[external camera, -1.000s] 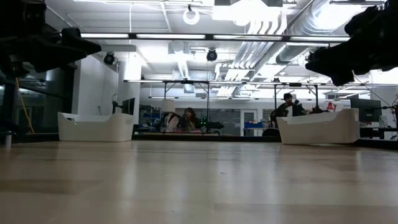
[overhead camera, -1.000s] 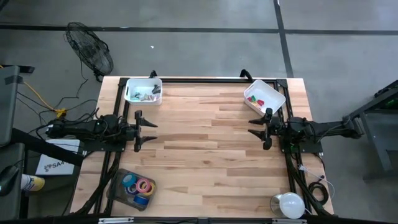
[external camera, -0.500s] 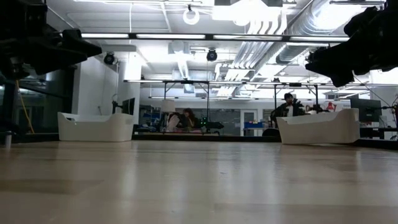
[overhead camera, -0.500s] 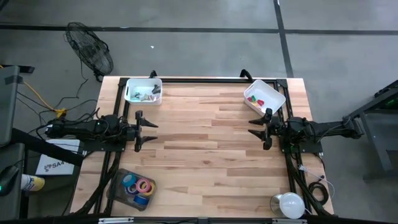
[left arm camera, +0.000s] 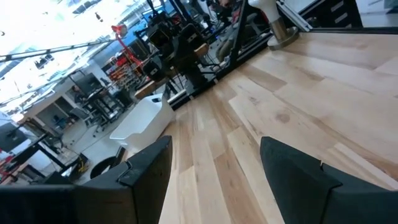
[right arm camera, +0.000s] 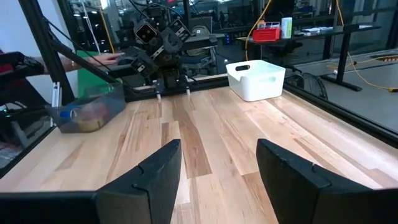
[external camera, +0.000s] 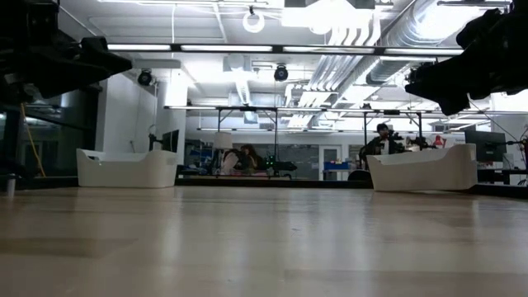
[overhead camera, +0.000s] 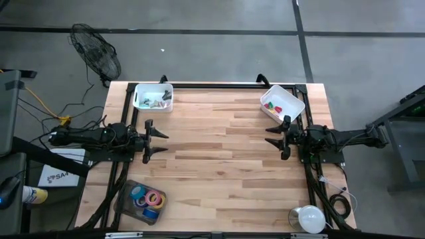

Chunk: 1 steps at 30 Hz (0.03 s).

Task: Pick and place Stapler, Stapler remover, tape
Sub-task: Return to Home Position

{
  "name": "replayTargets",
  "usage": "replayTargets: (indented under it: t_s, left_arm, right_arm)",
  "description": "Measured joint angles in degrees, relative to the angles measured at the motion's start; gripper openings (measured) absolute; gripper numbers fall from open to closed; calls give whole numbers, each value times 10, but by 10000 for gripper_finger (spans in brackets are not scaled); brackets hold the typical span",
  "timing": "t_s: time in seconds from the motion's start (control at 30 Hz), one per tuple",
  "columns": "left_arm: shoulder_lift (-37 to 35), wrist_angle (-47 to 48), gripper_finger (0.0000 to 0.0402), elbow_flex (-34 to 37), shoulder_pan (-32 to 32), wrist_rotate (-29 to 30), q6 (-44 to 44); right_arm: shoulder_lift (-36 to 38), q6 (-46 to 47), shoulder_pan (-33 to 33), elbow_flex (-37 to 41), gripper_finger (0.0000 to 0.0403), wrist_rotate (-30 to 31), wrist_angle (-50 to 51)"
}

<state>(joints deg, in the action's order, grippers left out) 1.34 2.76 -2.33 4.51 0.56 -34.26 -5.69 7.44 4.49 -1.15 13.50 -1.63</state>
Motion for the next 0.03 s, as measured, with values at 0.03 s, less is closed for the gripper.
replayTargets:
  t_s: [0.03]
  left_arm:
    - [0,0,239,0,0,0,0]
  right_arm:
    - [0,0,0,0,201,0,0]
